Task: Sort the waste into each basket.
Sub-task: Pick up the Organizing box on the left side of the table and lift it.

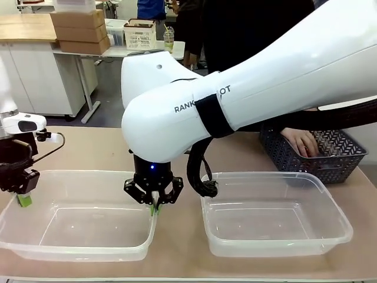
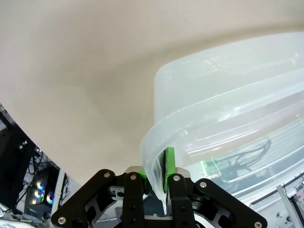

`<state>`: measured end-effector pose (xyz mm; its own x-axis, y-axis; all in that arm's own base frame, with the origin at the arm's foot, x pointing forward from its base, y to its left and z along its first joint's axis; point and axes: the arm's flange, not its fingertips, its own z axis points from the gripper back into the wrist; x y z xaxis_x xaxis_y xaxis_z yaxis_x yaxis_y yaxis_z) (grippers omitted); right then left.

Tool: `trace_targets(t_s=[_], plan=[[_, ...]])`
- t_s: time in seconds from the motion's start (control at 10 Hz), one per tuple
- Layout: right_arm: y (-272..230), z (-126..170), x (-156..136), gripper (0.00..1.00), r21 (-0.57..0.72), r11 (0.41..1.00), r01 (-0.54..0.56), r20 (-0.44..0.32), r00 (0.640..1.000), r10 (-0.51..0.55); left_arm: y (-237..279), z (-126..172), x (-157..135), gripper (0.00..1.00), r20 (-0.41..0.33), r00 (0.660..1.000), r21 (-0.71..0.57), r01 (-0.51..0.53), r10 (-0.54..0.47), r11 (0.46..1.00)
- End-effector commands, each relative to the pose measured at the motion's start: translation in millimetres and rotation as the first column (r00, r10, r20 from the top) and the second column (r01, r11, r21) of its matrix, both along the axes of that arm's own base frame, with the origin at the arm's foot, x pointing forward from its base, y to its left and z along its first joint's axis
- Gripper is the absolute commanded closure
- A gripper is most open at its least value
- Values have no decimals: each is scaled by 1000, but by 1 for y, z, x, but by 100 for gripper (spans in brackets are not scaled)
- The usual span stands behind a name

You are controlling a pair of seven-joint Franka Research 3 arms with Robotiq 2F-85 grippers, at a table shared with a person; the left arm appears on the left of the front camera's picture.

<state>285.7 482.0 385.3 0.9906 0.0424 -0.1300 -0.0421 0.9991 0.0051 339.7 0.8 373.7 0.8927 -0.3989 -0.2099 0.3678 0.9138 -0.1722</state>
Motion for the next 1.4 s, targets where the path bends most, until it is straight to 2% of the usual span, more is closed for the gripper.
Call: trace_targets(t_s=[0.0,0.1,0.2,0.4,0.6,0.7,0.8,0.9,1.0,1.2,1.3], plan=[[-30,13,11,100,-92,996,13,-8,1000,-14,15,6,-45,100,47,998,-36,49,-48,998],[-41,25,16,100,-109,994,20,-14,1000,-22,17,29,-41,100,90,994,-39,58,-55,998],[-53,42,19,100,-107,994,31,-23,999,-33,15,56,-36,100,90,989,-41,117,-113,992],[-80,79,16,100,-115,993,-1,-69,998,-7,-1,103,-13,100,171,978,34,113,-117,993],[-105,100,17,100,-151,988,35,-77,996,-47,-28,143,11,100,275,951,26,136,-138,990],[-118,104,19,100,-172,984,43,-101,993,-61,-41,163,19,100,353,928,-7,132,-121,991],[-131,106,23,100,-176,983,42,-108,992,-62,-48,176,25,100,364,924,-76,157,-119,985],[-148,103,27,100,-117,991,65,-64,995,-73,-65,148,1,100,281,952,-49,140,-121,989],[-86,122,21,100,-26,995,97,-45,994,-98,-65,148,1,100,281,952,-49,140,-121,989],[-86,122,21,100,-26,995,97,-45,994,-98,-65,148,1,100,281,952,-49,140,-121,989],[-91,127,23,94,-2,996,92,-45,995,-92,-85,146,8,94,281,954,-77,131,-105,988]])
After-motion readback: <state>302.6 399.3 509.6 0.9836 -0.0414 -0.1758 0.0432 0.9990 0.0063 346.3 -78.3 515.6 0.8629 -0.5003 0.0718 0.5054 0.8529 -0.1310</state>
